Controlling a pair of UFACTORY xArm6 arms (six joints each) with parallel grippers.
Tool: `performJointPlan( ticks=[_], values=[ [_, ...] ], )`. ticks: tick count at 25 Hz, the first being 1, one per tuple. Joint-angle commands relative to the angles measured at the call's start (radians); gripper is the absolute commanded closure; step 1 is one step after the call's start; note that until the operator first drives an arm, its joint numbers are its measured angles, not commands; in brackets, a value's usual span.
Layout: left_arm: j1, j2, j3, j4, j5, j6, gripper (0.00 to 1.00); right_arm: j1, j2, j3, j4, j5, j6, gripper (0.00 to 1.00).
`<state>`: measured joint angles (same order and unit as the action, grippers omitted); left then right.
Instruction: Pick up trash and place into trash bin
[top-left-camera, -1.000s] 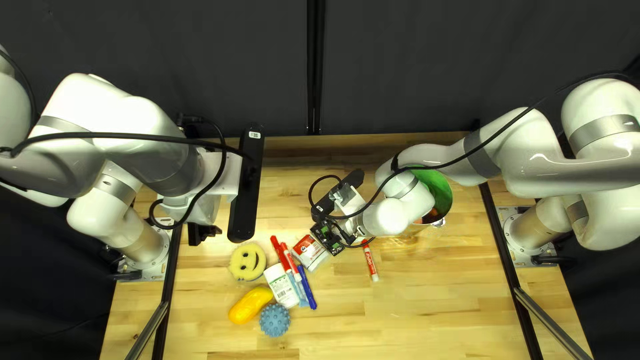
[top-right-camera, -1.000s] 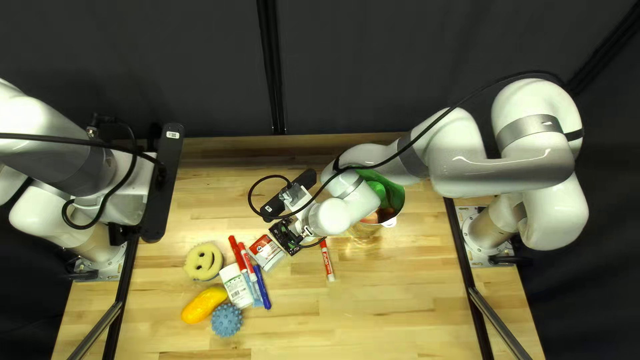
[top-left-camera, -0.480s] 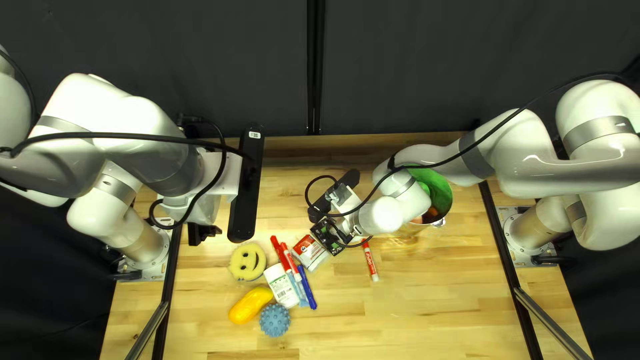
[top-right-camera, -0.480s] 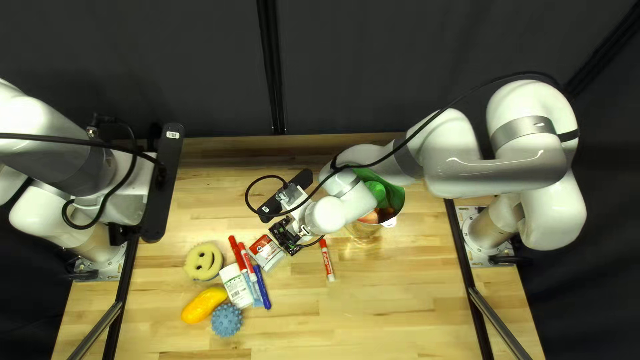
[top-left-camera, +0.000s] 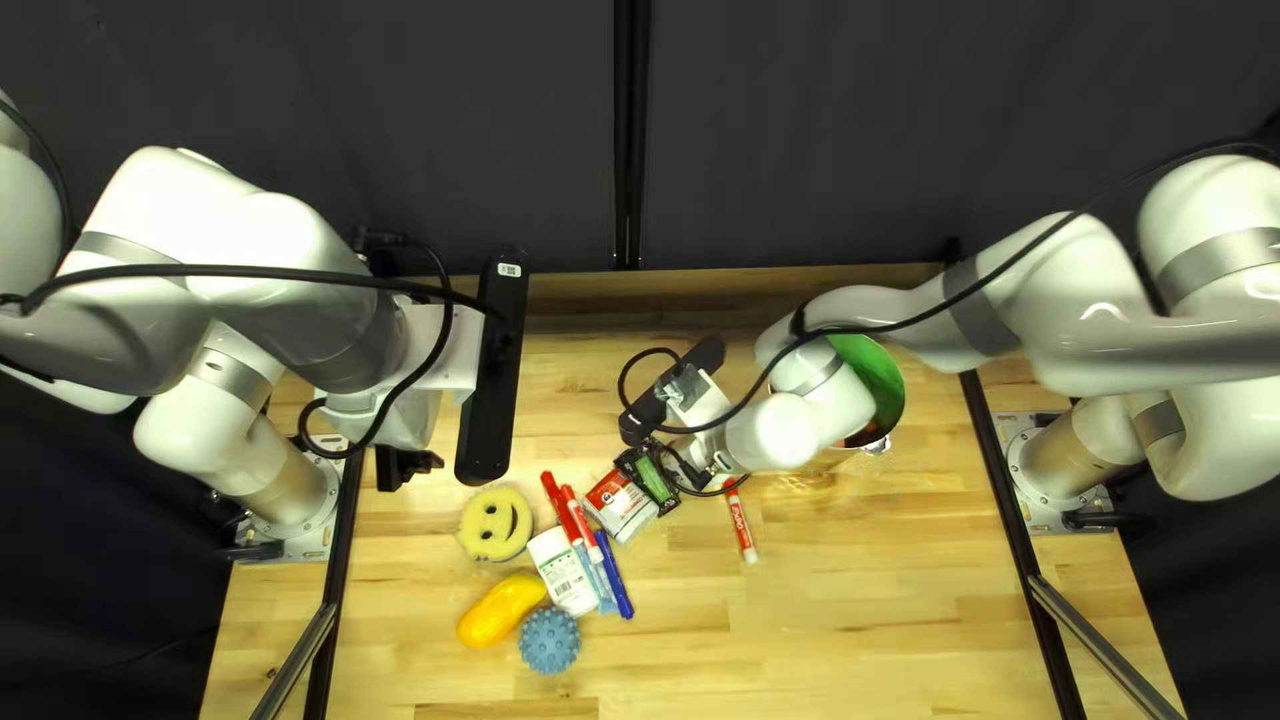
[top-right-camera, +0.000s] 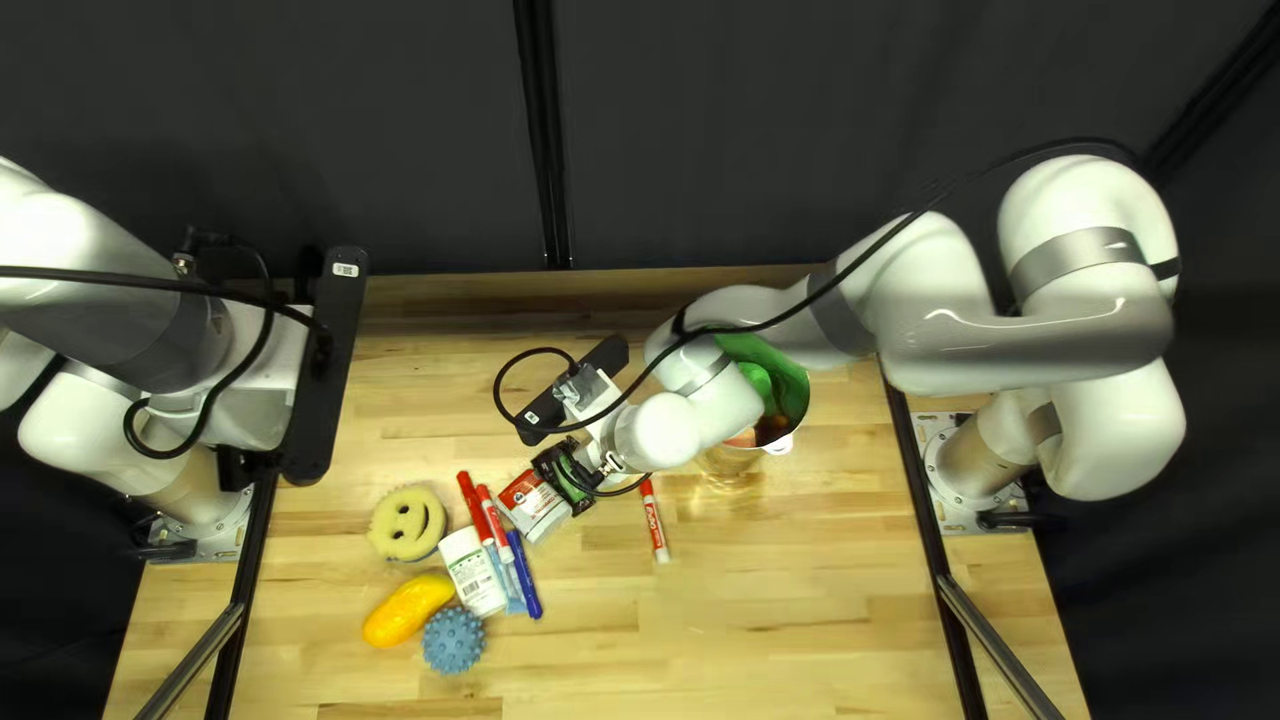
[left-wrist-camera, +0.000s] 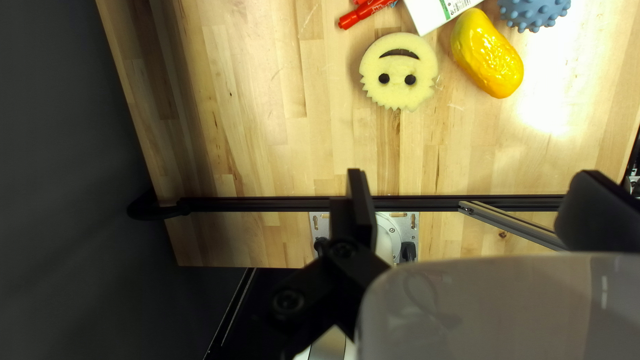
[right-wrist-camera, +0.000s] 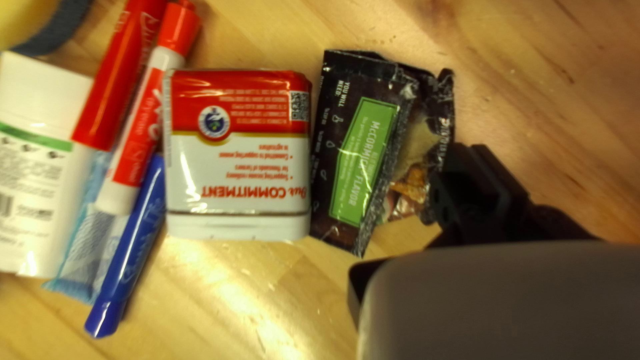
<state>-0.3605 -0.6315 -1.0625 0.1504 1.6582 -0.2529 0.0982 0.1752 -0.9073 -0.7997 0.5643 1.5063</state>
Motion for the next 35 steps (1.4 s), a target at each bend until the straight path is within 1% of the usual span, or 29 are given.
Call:
performJointPlan(
  ticks=[1,2,4,9,24,26,28,30,31,32,33,35],
  values=[
    [0.000,0.000,0.000,0.000,0.000,0.000,0.00,0.026,0.048,-0.049,0.016,0.052,-0.043,0.00],
    [0.000,0.000,0.000,0.000,0.000,0.000,0.00,0.023,0.058,-0.055,0.021,0.050,-0.056,0.00],
    [0.000,0.000,0.000,0.000,0.000,0.000,0.00,0.000,0.107,-0.067,0.050,0.018,-0.118,0.00],
    [0.000,0.000,0.000,0.000,0.000,0.000,0.00,-0.033,0.167,-0.093,0.120,-0.010,-0.220,0.00],
    [0.000,0.000,0.000,0.000,0.000,0.000,0.00,-0.082,0.212,-0.098,0.152,-0.054,-0.259,0.00],
    [0.000,0.000,0.000,0.000,0.000,0.000,0.00,-0.082,0.215,-0.100,0.153,-0.055,-0.258,0.02],
    [0.000,0.000,0.000,0.000,0.000,0.000,0.00,-0.083,0.219,-0.103,0.156,-0.056,-0.260,0.10],
    [0.000,0.000,0.000,0.000,0.000,0.000,0.00,-0.084,0.224,-0.107,0.160,-0.056,-0.265,0.26],
    [0.000,0.000,0.000,0.000,0.000,0.000,0.00,-0.084,0.227,-0.110,0.163,-0.055,-0.269,0.38],
    [0.000,0.000,0.000,0.000,0.000,0.000,0.00,-0.084,0.229,-0.112,0.165,-0.054,-0.271,0.55],
    [0.000,0.000,0.000,0.000,0.000,0.000,0.00,-0.084,0.234,-0.116,0.168,-0.053,-0.275,0.86],
    [0.000,0.000,0.000,0.000,0.000,0.000,0.00,-0.083,0.241,-0.124,0.175,-0.050,-0.282,0.90]
  ],
)
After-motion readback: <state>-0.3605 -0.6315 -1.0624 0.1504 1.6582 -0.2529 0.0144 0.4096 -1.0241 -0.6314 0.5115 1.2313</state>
